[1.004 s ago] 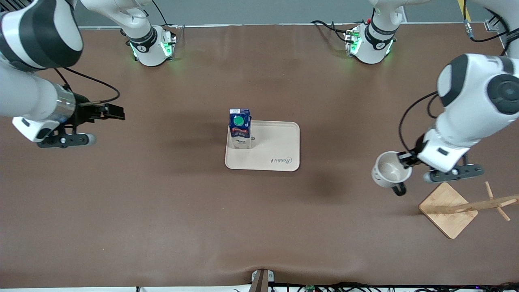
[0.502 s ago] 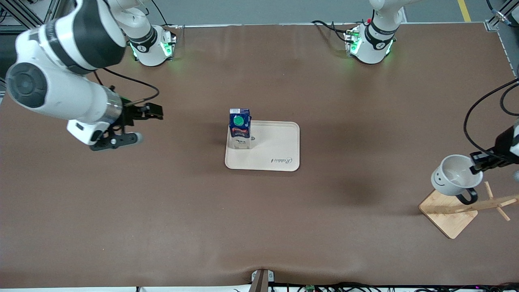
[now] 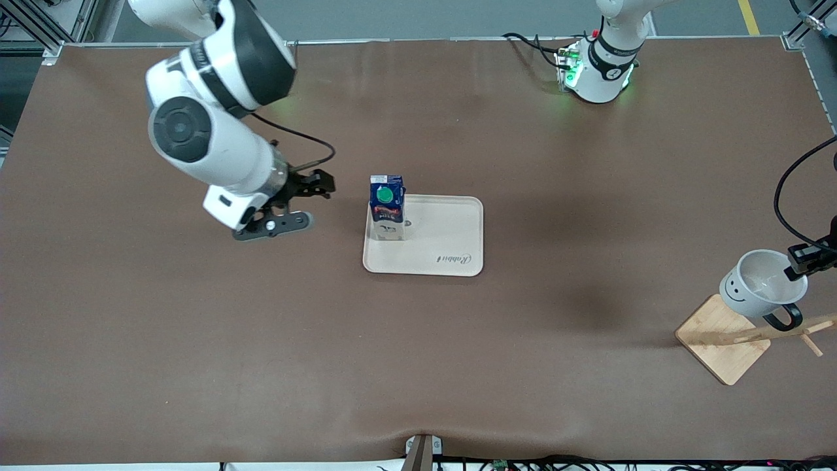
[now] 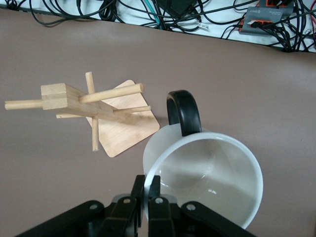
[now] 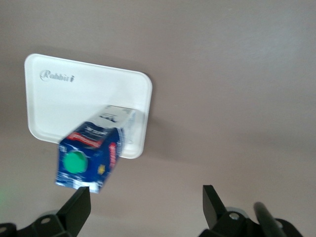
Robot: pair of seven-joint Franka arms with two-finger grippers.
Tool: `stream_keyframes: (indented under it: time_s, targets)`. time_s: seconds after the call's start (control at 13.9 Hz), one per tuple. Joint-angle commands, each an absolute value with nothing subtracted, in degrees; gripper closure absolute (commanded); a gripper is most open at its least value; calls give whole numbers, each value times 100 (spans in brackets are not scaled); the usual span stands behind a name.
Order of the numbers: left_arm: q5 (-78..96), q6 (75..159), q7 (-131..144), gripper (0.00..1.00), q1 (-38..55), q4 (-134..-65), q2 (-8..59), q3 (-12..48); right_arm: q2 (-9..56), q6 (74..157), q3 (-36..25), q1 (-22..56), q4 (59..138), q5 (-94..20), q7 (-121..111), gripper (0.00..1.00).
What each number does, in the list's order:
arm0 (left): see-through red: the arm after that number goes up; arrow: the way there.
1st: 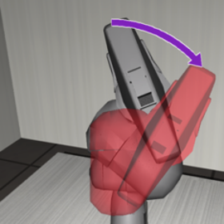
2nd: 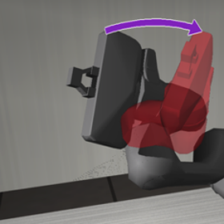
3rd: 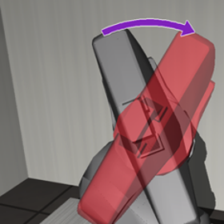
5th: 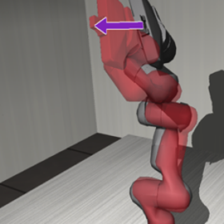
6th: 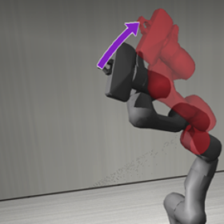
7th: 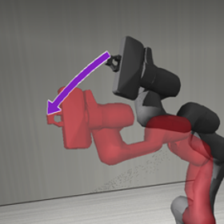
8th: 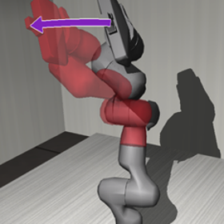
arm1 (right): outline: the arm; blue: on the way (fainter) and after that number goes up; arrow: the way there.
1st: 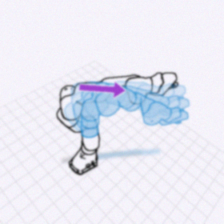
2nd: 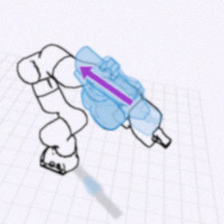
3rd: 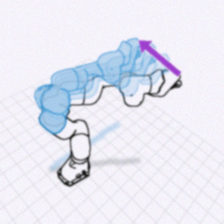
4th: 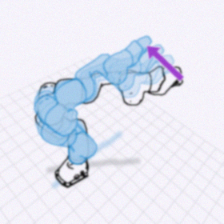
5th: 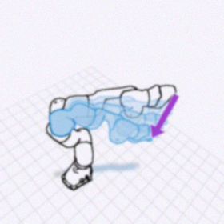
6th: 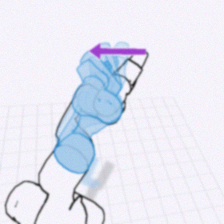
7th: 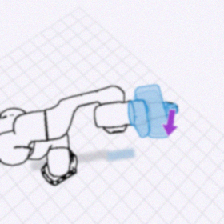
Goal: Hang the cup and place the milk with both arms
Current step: 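Hang the mug handle on a stand peg while the right gripper grasps the carton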
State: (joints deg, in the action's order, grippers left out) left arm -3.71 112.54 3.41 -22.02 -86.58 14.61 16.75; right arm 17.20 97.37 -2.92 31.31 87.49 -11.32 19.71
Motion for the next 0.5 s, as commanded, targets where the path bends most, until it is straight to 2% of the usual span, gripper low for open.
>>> stream_keyframes:
  time_s: [0.0, 0.29, 0.43]
  targets:
    - [-220, 11372, 229, 100, -2338, -8596, 1503, 1696, 2021, 9914, -352, 3532, 8613, -1230, 2496, 0]
    - [-202, 11610, -8, 100, -2522, -8596, 1608, 1705, 2408, 10002, -343, 3884, 8622, -1257, 2514, 0]
    - [-72, 11715, -17, 100, -2531, -8596, 1661, 1705, 2505, 10019, -351, 3885, 8674, -2008, 2505, 0]
